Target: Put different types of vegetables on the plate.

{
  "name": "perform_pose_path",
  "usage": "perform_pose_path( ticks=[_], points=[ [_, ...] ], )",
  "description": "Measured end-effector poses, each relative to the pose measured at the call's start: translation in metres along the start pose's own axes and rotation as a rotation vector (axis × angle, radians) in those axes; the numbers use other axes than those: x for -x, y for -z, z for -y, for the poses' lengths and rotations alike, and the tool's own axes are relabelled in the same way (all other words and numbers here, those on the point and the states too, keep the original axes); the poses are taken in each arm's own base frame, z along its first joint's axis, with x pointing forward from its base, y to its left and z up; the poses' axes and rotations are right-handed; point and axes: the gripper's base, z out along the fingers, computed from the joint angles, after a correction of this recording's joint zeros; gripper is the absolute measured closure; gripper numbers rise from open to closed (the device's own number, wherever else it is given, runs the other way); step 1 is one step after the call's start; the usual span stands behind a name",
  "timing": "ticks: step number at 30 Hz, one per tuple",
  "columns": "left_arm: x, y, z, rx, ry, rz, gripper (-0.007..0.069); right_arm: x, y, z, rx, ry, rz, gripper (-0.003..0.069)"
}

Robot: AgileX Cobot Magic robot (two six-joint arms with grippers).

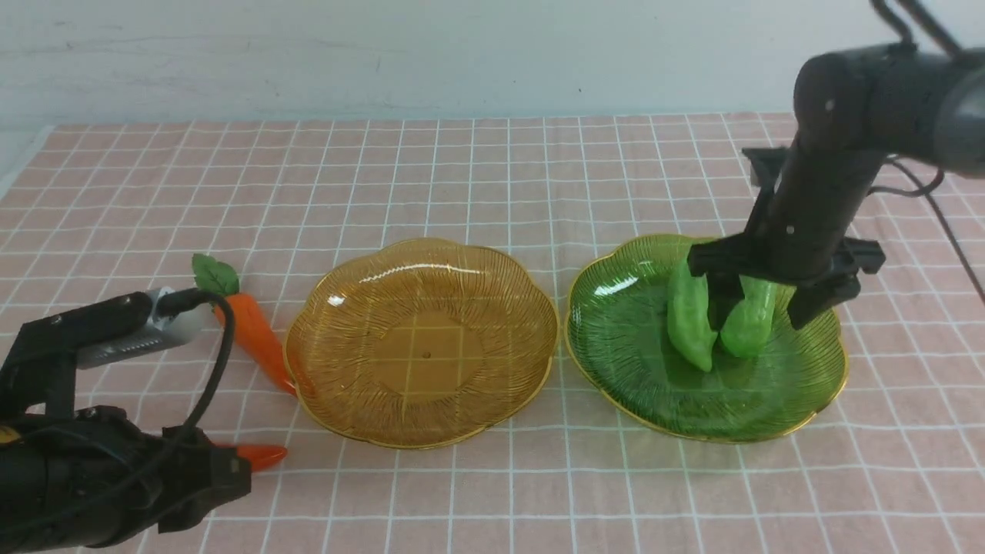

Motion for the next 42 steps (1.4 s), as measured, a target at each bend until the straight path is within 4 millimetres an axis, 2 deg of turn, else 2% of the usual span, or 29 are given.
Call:
perform_pose_path(
  ticks=[2,3,4,6,7,12,18,21,28,34,35,40,42],
  points=[
    [0.004,0.003,-0.002,0.024,0.011,0.013,0.0274,-0.003,0.022,-0.003,0.054,0.02,0.042,0.0072],
    [0.006,0.004,-0.004,0.043,0.032,0.02,0.0247,-0.007,0.044,-0.006,0.099,0.026,0.084,0.0076],
    [0.007,0.004,-0.005,0.047,0.038,0.024,0.0242,-0.008,0.047,-0.007,0.11,0.028,0.089,0.0078],
    [0.01,0.006,-0.016,0.114,0.13,0.052,0.019,-0.019,0.088,-0.008,0.167,0.042,0.177,0.009],
    [0.012,0.006,-0.02,0.134,0.17,0.063,0.0179,-0.025,0.102,-0.008,0.186,0.047,0.206,0.0095],
    [0.015,-0.014,-0.037,0.192,0.521,0.076,0.0162,-0.052,0.153,-0.002,0.218,0.073,0.307,0.0121],
    [0.033,-0.048,-0.057,0.219,0.791,0.203,0.0162,-0.056,0.156,-0.001,0.214,0.101,0.316,0.0123],
    [0.033,-0.067,-0.067,0.246,0.942,0.2,0.0162,-0.056,0.156,-0.001,0.214,0.104,0.317,0.0123],
    [0.028,-0.093,-0.081,0.305,1.024,0.168,0.0162,-0.056,0.156,-0.001,0.213,0.104,0.316,0.0123],
    [0.028,-0.1,-0.085,0.316,1.03,0.17,0.0166,-0.056,0.156,-0.002,0.218,0.103,0.314,0.0123],
    [0.028,-0.1,-0.085,0.316,1.024,0.17,0.0176,-0.056,0.156,-0.002,0.221,0.102,0.314,0.0123],
    [0.029,-0.1,-0.085,0.319,0.961,0.159,0.0365,-0.056,0.156,-0.003,0.229,0.1,0.312,0.0123],
    [0.029,-0.1,-0.085,0.321,0.933,0.152,0.0403,-0.056,0.157,-0.003,0.236,0.098,0.311,0.0123]
  ],
)
